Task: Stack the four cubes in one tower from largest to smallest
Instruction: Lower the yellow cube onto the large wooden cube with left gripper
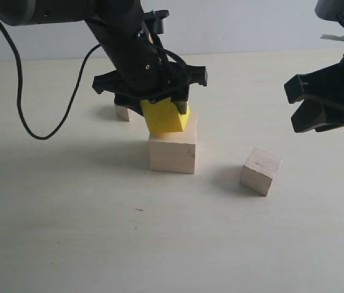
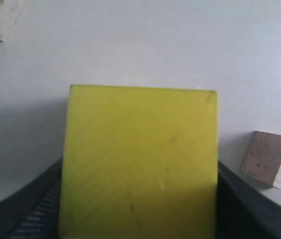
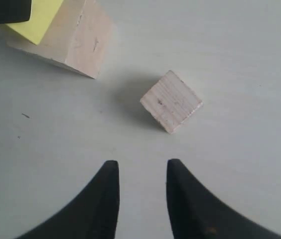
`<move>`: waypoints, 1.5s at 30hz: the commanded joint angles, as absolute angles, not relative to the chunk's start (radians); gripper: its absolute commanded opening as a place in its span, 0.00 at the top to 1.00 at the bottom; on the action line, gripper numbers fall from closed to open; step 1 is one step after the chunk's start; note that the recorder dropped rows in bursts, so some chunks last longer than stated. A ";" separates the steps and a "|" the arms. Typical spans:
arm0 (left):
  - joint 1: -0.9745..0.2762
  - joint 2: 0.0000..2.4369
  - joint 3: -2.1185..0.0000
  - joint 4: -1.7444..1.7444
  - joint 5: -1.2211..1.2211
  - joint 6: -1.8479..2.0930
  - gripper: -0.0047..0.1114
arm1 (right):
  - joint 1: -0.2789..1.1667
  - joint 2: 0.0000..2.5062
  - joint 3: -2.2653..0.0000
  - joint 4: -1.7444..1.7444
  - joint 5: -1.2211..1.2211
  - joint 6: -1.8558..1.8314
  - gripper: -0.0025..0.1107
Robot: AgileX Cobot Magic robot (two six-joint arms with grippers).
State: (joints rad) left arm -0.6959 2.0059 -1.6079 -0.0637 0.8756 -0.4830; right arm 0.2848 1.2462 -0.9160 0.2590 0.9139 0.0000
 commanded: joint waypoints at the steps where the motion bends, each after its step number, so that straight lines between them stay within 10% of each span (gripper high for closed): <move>1: -0.698 2.001 -1.616 -0.059 0.873 -0.492 0.96 | 0.285 1.239 -0.913 0.259 0.904 0.000 0.70; 6: -0.698 2.001 -1.616 -0.063 0.873 -0.490 0.82 | 0.285 1.239 -0.913 0.259 0.904 0.000 0.70; 14: -0.699 2.001 -1.616 -0.119 0.865 -0.480 0.30 | 0.285 1.239 -0.913 0.259 0.904 0.000 0.70; 45: -0.699 1.997 -1.616 -0.194 0.859 -0.434 0.29 | 0.285 1.239 -0.913 0.259 0.905 0.000 0.70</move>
